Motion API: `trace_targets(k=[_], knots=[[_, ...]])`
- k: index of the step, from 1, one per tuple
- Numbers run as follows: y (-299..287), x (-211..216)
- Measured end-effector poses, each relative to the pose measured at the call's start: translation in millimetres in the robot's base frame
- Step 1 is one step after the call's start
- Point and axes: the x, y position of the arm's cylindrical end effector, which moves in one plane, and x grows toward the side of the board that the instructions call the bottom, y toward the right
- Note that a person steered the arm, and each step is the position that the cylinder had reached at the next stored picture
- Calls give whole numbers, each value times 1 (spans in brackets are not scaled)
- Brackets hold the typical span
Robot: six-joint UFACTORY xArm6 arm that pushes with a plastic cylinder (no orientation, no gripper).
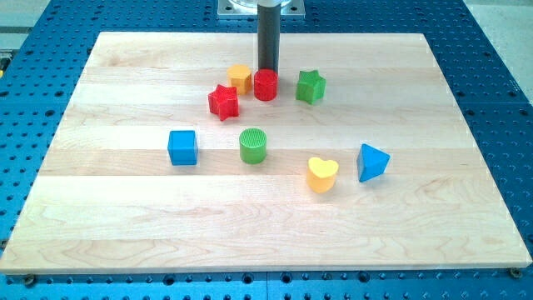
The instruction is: Move the yellow heart top right to the green circle
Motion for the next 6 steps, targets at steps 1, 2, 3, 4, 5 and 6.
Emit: trace_targets(k=[1, 2, 3, 4, 5, 6], knots=[[-2, 0], [-4, -1], [-19, -9], [-16, -9], [75, -12], [160, -15]])
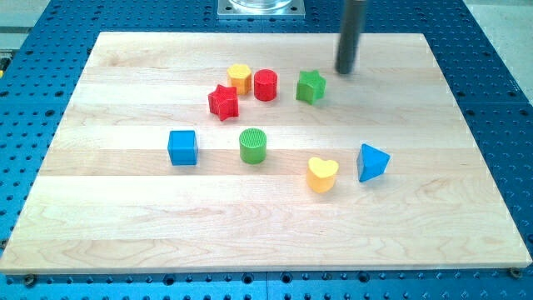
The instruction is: Move the yellow heart top right to the green circle
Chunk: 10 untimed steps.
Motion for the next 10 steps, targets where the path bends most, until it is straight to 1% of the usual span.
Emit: trace_targets(k=[1, 3, 4, 5, 6, 7, 8, 9, 10], knots=[[8, 25], [61, 153], [61, 155], [59, 202], [51, 237], [51, 237], [51, 282], [51, 308], [22, 296]])
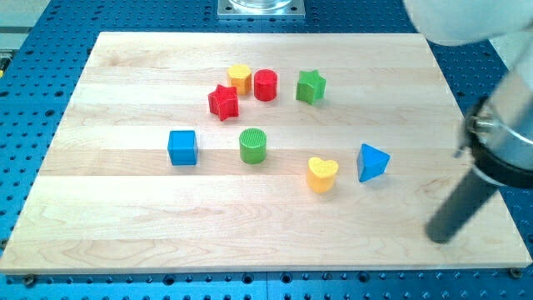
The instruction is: Move the yellow heart top right to the green circle
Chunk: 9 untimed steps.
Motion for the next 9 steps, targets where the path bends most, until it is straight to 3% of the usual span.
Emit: trace_targets(k=[1, 6, 7, 9], knots=[[-56, -19], [-98, -20], [-119, -98], [-124, -117]])
